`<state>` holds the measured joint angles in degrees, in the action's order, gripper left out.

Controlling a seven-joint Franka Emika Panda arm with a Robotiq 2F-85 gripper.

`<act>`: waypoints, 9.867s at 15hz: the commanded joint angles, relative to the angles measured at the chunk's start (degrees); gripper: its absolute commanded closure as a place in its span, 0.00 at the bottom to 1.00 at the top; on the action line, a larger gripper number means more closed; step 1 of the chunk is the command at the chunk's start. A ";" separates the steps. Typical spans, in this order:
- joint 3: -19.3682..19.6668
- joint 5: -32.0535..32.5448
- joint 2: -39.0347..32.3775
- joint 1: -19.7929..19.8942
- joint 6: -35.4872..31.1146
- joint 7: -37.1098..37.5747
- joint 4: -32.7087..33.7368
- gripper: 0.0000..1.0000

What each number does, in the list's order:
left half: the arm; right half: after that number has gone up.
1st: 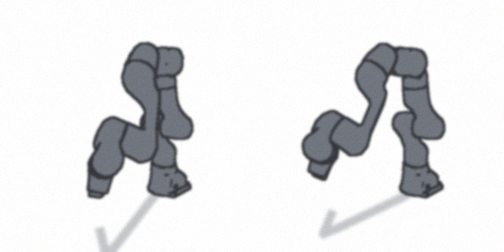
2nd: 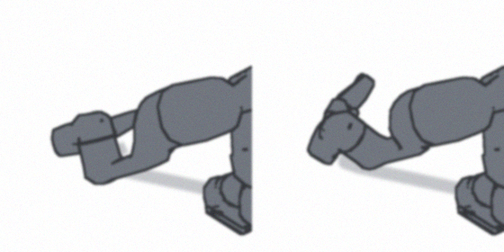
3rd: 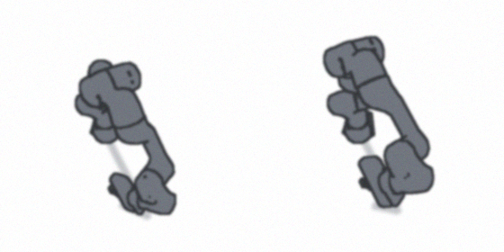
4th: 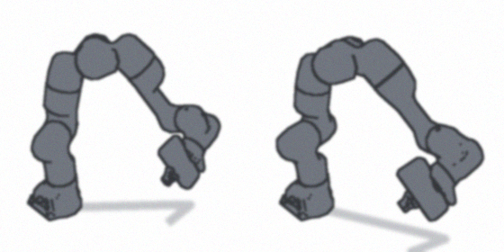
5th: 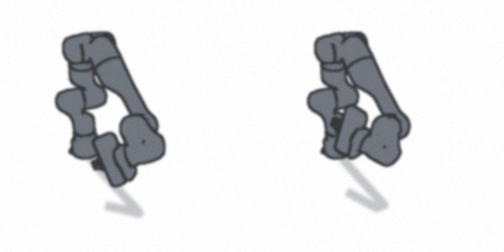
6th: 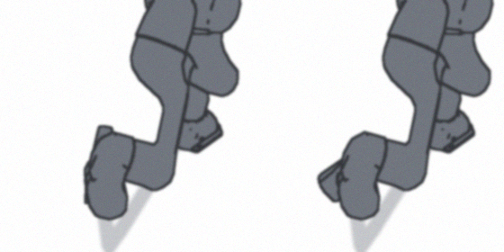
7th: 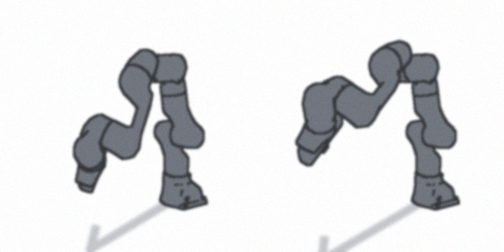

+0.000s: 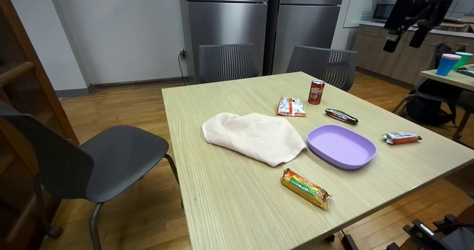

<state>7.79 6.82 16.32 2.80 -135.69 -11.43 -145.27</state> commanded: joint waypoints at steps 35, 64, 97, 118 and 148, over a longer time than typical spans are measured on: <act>0.95 4.19 -31.47 3.76 -17.43 3.05 12.34 0.00; 3.47 5.60 -48.90 2.31 -19.34 9.29 27.31 0.00; -2.81 3.52 -67.35 9.92 -16.24 -4.42 49.60 0.51; -1.93 4.33 -56.78 8.81 -22.89 -2.74 37.74 0.97; 7.76 17.04 -44.97 -10.11 -28.65 8.86 11.15 0.97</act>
<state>15.19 21.85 -30.57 -6.92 -163.64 -2.47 -131.90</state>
